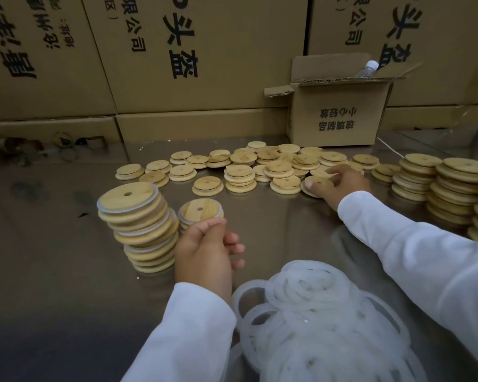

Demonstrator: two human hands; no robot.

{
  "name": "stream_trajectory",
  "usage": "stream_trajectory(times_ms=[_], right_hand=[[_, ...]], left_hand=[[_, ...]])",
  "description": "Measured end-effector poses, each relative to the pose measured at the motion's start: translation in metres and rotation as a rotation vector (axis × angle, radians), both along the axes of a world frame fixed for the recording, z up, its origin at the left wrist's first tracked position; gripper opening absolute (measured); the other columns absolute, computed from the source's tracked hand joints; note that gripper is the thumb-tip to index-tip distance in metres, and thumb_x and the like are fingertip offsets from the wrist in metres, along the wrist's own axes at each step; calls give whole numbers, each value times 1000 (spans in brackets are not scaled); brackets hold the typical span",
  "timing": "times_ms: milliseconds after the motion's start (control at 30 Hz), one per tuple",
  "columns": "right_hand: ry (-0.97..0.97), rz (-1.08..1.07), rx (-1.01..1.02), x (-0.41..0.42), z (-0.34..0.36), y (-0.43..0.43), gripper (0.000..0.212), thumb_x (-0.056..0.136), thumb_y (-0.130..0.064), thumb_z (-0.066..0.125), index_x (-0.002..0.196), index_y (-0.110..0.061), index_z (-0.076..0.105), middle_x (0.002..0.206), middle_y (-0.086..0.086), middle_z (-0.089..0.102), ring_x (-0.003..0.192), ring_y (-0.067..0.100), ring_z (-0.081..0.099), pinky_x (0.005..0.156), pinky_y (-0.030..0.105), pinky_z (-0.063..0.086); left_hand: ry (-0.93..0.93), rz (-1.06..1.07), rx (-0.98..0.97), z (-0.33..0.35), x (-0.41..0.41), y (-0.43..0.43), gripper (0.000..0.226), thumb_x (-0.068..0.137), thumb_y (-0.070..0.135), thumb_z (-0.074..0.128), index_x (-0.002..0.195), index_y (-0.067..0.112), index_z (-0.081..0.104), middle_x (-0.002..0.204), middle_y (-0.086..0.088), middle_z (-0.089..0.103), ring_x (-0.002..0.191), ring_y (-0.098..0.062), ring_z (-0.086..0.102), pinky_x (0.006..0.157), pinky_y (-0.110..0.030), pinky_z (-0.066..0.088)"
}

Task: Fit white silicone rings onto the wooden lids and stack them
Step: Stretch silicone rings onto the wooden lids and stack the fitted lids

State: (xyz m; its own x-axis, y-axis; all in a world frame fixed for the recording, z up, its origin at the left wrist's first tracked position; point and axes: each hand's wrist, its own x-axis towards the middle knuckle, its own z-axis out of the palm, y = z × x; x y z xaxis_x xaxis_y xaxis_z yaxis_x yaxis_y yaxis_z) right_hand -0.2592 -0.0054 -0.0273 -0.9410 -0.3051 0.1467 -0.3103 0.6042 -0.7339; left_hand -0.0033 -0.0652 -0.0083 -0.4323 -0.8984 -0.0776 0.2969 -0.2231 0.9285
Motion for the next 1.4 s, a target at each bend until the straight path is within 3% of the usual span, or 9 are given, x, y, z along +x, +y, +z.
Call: stream_trajectory(times_ms=[167, 333, 500, 600, 767, 867, 933, 1133, 1400], right_hand=[[78, -19, 113, 11, 5, 0, 58, 66, -49, 74, 114, -25, 52, 116, 2, 59, 108, 27, 54, 93, 40, 46], [283, 158, -177, 70, 22, 17, 50, 68, -34, 76, 112, -26, 53, 111, -9, 47, 118, 19, 41, 100, 35, 39], [427, 521, -346, 153, 32, 57, 57, 61, -21, 79, 105, -36, 46, 100, -29, 41, 110, 10, 42, 92, 21, 36], [471, 603, -341, 175, 28, 70, 60, 60, -21, 82, 105, -37, 46, 104, -28, 45, 110, 6, 41, 91, 14, 35], [293, 661, -349, 177, 21, 79, 65, 60, -29, 83, 108, -49, 42, 113, -26, 48, 113, -7, 42, 91, 4, 32], [195, 493, -349, 159, 14, 83, 34, 74, -32, 70, 102, -40, 53, 106, -16, 57, 103, -2, 52, 87, 14, 40], [134, 376, -166, 144, 8, 85, 8, 80, -28, 66, 85, -31, 61, 95, -11, 59, 99, 9, 55, 81, 21, 40], [66, 366, 108, 130, 0, 86, 15, 78, -34, 68, 64, -30, 65, 82, -14, 48, 96, 16, 51, 78, 27, 44], [59, 342, -11, 133, 0, 85, 18, 74, -22, 71, 59, -27, 62, 75, -14, 61, 74, 3, 56, 60, 12, 39]], left_hand=[[-20, -20, 10, 0, 0, 1, 21, 90, 1, 48, 74, 12, 57, 39, 3, 52, 33, -6, 50, 35, -15, 39], [-30, -118, 77, 0, -2, 1, 14, 91, 8, 51, 78, 11, 57, 50, -2, 56, 36, -7, 54, 37, -17, 43], [2, -375, 31, -2, -4, 10, 28, 81, 35, 57, 90, 9, 62, 80, -7, 69, 68, -16, 67, 65, -27, 53], [114, -591, 55, 0, 2, 14, 47, 69, 37, 58, 97, 1, 65, 88, -14, 72, 78, -21, 70, 65, -32, 58], [113, -550, 34, -3, 9, 15, 19, 80, 11, 56, 92, -2, 64, 72, -13, 71, 63, -19, 70, 50, -25, 55], [136, -472, 64, -4, 8, 10, 13, 87, 7, 52, 90, 3, 64, 71, -7, 72, 65, -17, 70, 54, -31, 58], [110, -430, 55, -6, 7, 7, 10, 87, 8, 53, 88, 7, 63, 68, -2, 72, 63, -13, 70, 52, -30, 57], [96, -442, 15, -13, 4, 6, 11, 85, 10, 55, 90, 10, 65, 72, -1, 73, 66, -12, 70, 53, -29, 57], [101, -395, 8, -14, 1, 4, 11, 87, 10, 54, 88, 13, 65, 69, 4, 72, 65, -10, 69, 52, -29, 56]])
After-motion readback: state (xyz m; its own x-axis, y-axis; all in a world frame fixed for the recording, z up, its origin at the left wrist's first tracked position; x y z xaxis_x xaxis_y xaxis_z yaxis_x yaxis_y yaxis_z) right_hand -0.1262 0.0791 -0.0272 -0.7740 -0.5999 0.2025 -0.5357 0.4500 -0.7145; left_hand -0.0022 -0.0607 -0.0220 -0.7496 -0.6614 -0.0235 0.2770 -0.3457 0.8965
